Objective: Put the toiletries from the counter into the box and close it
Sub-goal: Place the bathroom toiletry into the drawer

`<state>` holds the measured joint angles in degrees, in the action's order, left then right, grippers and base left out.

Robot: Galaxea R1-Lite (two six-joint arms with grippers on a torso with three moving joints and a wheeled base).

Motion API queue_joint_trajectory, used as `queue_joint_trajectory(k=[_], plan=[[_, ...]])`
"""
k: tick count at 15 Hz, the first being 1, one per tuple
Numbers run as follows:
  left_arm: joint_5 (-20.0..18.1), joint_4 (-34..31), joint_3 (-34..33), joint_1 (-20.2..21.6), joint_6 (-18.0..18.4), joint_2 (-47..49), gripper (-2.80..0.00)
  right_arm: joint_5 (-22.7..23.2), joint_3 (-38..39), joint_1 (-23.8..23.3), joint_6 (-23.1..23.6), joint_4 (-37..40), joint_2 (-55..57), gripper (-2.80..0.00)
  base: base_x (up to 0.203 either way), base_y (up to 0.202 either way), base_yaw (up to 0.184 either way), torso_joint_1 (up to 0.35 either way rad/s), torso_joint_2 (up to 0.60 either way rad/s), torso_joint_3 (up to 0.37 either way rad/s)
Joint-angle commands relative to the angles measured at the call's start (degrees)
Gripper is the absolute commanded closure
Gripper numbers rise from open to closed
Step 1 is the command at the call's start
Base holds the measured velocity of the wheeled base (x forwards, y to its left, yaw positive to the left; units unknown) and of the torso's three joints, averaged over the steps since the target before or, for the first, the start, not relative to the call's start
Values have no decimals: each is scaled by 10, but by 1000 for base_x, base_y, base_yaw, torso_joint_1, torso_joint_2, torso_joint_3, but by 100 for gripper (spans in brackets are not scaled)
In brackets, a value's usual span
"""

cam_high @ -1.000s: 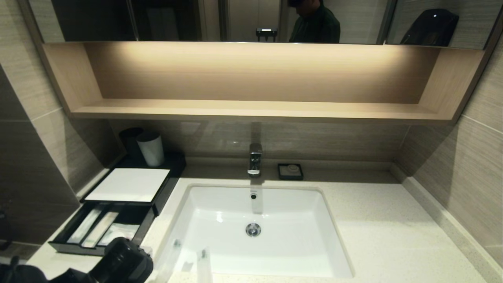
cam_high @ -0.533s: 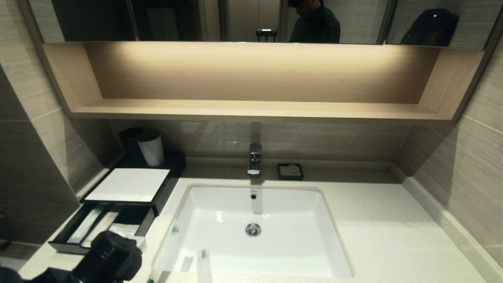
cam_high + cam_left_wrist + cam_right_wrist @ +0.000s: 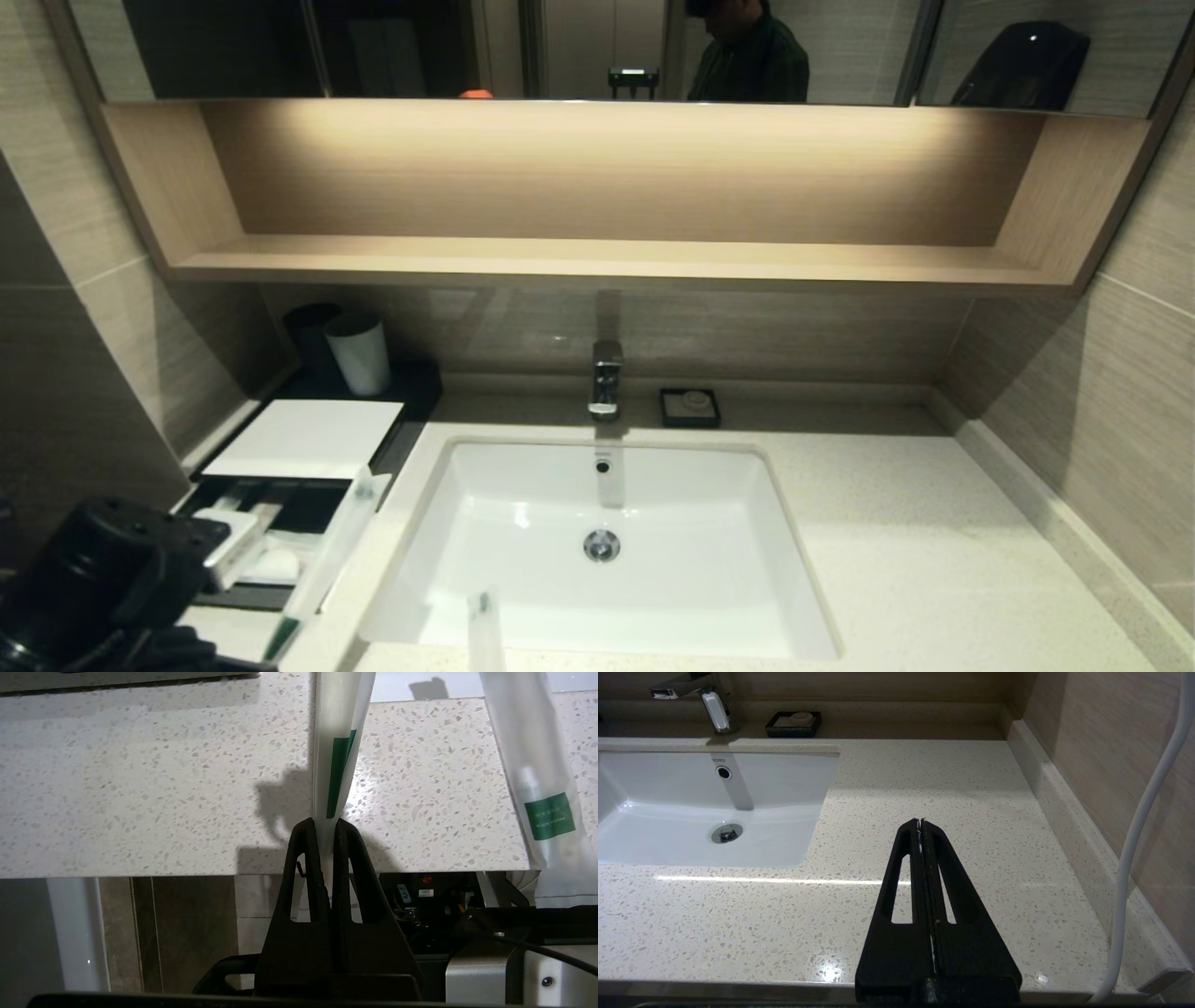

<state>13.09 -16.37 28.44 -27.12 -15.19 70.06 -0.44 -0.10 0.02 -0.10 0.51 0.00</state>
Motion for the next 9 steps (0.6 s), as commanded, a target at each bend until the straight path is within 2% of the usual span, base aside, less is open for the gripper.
queue_joint_trajectory(k=[1, 4, 6, 9], plan=[[1, -33, 24, 47, 35, -48, 0, 0, 0, 0, 0, 0, 0, 0, 0, 0, 0, 0, 0, 0], [1, -41, 29, 121, 102, -55, 0, 0, 0, 0, 0, 0, 0, 0, 0, 0, 0, 0, 0, 0], [0, -52, 31, 152, 141, -73, 0, 0, 0, 0, 0, 0, 0, 0, 0, 0, 0, 0, 0, 0], [-1, -132, 94, 175, 151, -76, 0, 0, 0, 0, 0, 0, 0, 0, 0, 0, 0, 0, 0, 0]])
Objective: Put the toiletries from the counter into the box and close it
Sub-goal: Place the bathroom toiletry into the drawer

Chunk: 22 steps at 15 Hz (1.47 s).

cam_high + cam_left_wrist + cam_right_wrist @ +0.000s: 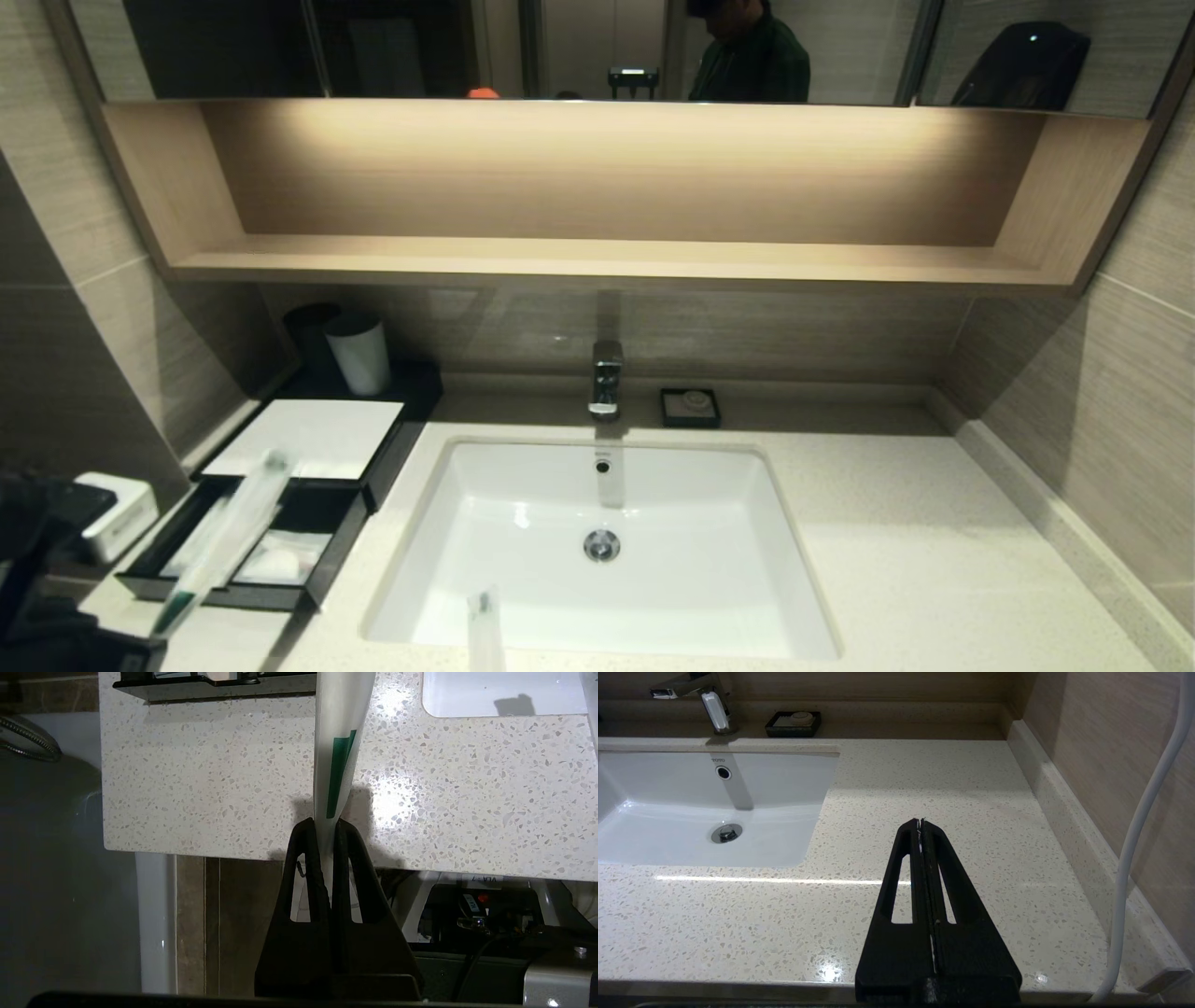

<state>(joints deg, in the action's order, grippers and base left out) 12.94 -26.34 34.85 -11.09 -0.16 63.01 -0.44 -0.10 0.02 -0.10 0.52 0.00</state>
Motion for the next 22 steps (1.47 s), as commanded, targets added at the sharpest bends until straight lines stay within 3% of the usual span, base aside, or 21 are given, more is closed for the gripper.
queue_joint_trajectory(k=[1, 3, 9, 11, 13, 17, 22], plan=[[0, -57, 56, 29, 1, 0, 0, 0, 0, 0, 0, 0, 0, 0, 0, 0, 0, 0, 0, 0], [0, -100, 100, 64, 12, 21, 0, 0, 0, 1, 0, 0, 0, 0, 0, 0, 0, 0, 0, 0], [-13, -134, 160, 215, 65, 119, 0, 0, 0, 1, 0, 0, 0, 0, 0, 0, 0, 0, 0, 0], [-34, -173, 203, 252, 81, 144, 0, 0, 0, 1, 0, 0, 0, 0, 0, 0, 0, 0, 0, 0], [-57, -234, 243, 266, 99, 162, 0, 0, 0, 0, 0, 0, 0, 0, 0, 0, 0, 0, 0, 0], [-62, -293, 303, 272, 107, 214, 0, 0, 0, 0, 0, 0, 0, 0, 0, 0, 0, 0, 0, 0], [-76, -314, 332, 285, 109, 291, 0, 0, 0, 0, 0, 0, 0, 0, 0, 0, 0, 0, 0, 0]])
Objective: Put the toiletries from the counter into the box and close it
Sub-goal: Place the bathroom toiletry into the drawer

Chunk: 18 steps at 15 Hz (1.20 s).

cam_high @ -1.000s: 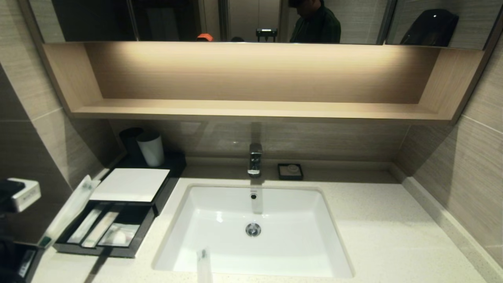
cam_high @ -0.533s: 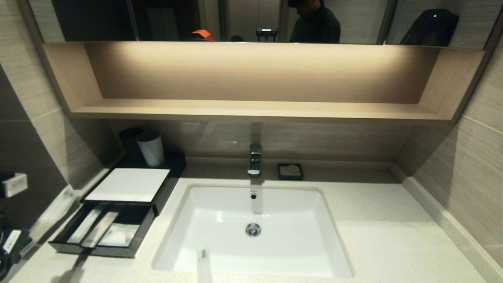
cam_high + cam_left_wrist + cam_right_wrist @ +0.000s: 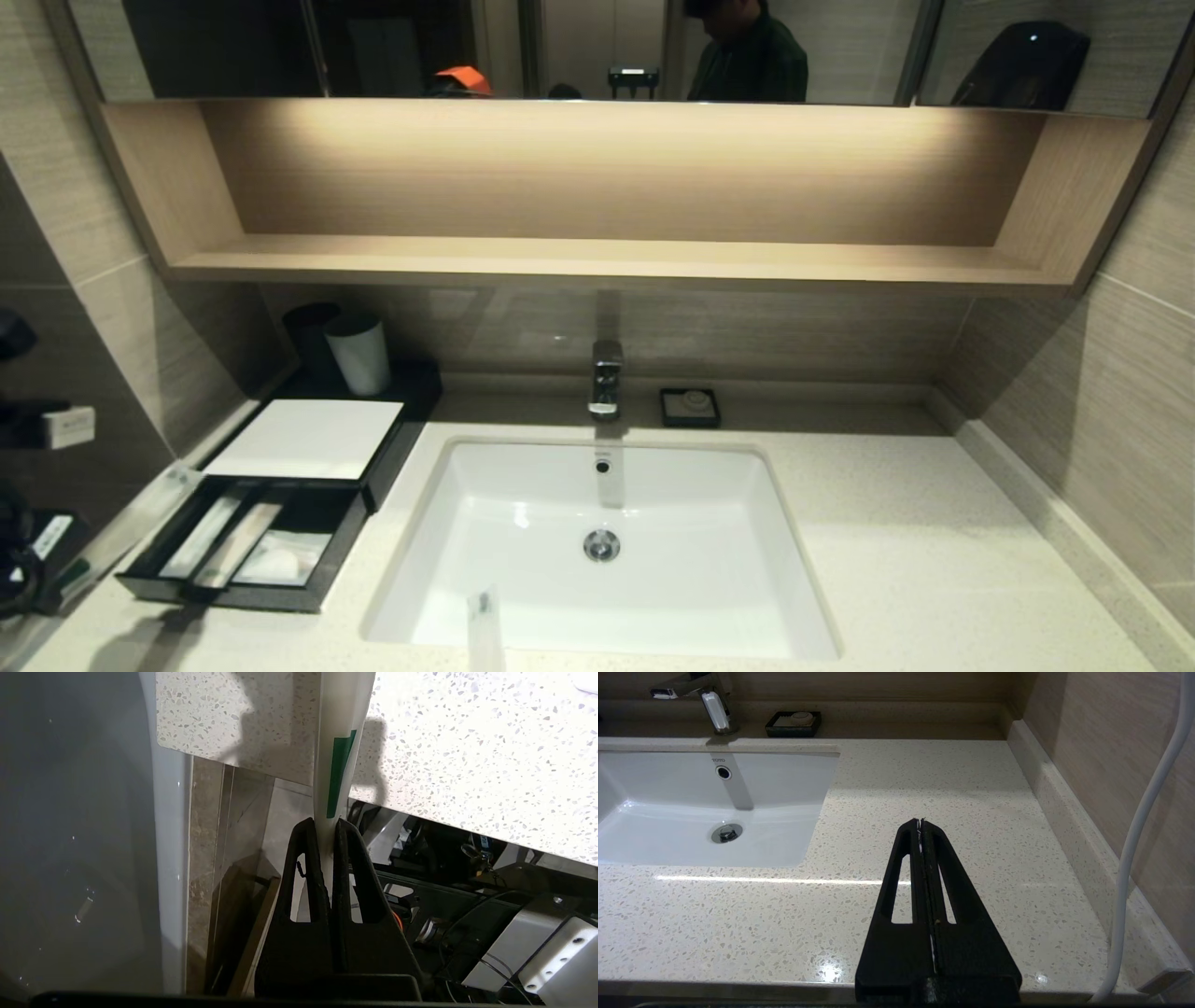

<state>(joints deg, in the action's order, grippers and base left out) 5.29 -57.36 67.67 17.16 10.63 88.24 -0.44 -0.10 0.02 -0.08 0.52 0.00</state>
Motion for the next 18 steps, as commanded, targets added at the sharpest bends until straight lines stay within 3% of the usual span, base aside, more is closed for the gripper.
queue_joint_trajectory(k=[1, 18], plan=[[-2, -2, 5, 5, 1, 53, 0, 0, 0, 1, 0, 0, 0, 0, 0, 0, 0, 0, 0, 0], [-31, 5, 89, 9, 5, 183, 0, 0, 0, 0, 0, 0, 0, 0, 0, 0, 0, 0, 0, 0]])
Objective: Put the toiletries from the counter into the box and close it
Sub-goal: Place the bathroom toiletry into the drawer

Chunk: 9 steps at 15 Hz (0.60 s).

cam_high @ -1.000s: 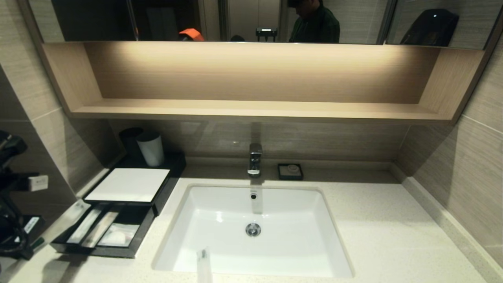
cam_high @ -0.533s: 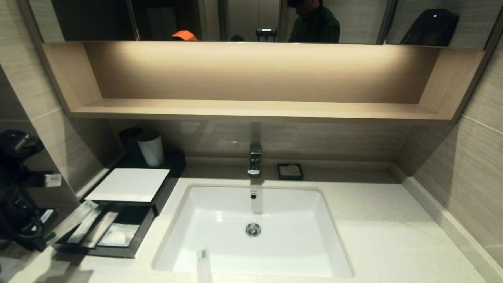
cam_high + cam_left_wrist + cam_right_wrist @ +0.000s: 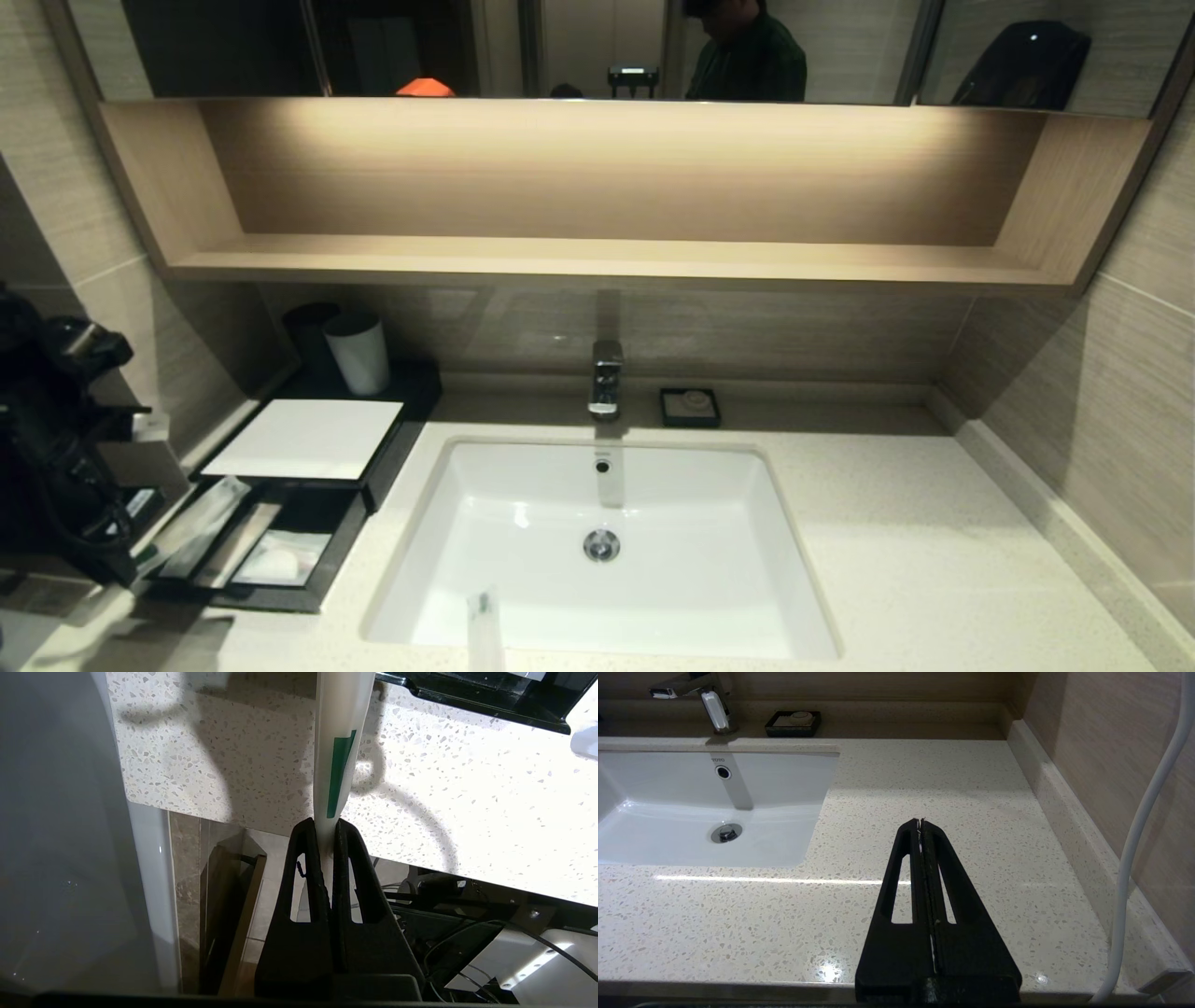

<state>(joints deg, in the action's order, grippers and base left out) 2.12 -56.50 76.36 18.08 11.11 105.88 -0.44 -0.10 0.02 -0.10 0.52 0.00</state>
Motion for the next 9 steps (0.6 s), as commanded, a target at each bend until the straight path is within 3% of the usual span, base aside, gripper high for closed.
queue_joint_trajectory(k=[1, 9], plan=[[1, -4, 2, 0, 1, 6, 0, 0, 0, 1, 0, 0, 0, 0, 0, 0, 0, 0, 0, 0], [1, -5, 2, 0, 1, 23, 0, 0, 0, 1, 0, 0, 0, 0, 0, 0, 0, 0, 0, 0]])
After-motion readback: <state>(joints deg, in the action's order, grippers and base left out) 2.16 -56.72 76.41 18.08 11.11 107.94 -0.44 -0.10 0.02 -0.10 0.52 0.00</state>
